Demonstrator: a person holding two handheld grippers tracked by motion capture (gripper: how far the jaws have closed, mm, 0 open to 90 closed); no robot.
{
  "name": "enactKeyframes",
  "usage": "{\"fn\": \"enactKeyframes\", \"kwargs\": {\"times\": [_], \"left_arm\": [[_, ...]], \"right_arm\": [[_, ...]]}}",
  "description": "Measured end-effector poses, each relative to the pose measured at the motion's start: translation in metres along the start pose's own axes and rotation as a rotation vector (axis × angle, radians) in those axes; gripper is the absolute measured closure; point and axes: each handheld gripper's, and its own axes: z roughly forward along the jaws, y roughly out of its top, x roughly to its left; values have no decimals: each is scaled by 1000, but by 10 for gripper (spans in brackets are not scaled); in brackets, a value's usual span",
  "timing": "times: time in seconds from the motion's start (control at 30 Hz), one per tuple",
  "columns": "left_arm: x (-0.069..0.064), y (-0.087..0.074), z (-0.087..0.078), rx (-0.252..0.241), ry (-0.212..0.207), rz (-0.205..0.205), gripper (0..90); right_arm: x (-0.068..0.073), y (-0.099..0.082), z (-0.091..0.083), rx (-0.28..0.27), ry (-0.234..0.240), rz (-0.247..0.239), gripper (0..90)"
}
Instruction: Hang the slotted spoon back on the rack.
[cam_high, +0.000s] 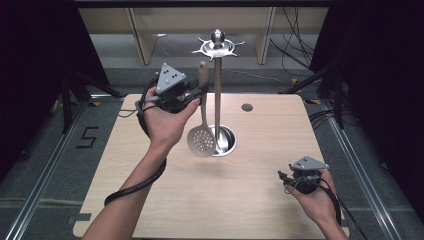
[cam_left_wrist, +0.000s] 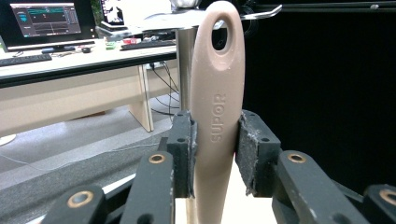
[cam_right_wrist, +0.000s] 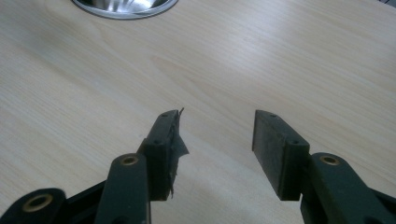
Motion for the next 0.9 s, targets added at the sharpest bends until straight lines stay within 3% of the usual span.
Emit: {"fn": "enactKeyframes", "kwargs": {"times": [0.57, 0.6, 0.7, 0.77, 0.87, 0.9], "left_arm": [[-5, 4, 5, -2, 20, 0, 680], [-5, 4, 5, -2, 23, 0, 680], [-5, 4, 6, 0, 27, -5, 680], [-5, 4, 6, 2, 30, -9, 680], [-6, 5, 7, 0, 31, -11, 680], [-6, 5, 7, 0, 30, -9, 680]], "right_arm": [[0, 0, 0, -1, 0, -4, 519], [1, 0, 0, 2, 3, 17, 519], [0, 0, 0, -3, 2, 1, 518], [2, -1, 0, 3, 0, 20, 519], [-2, -1, 0, 3, 2, -20, 519], [2, -1, 0, 2, 0, 20, 519]]}}
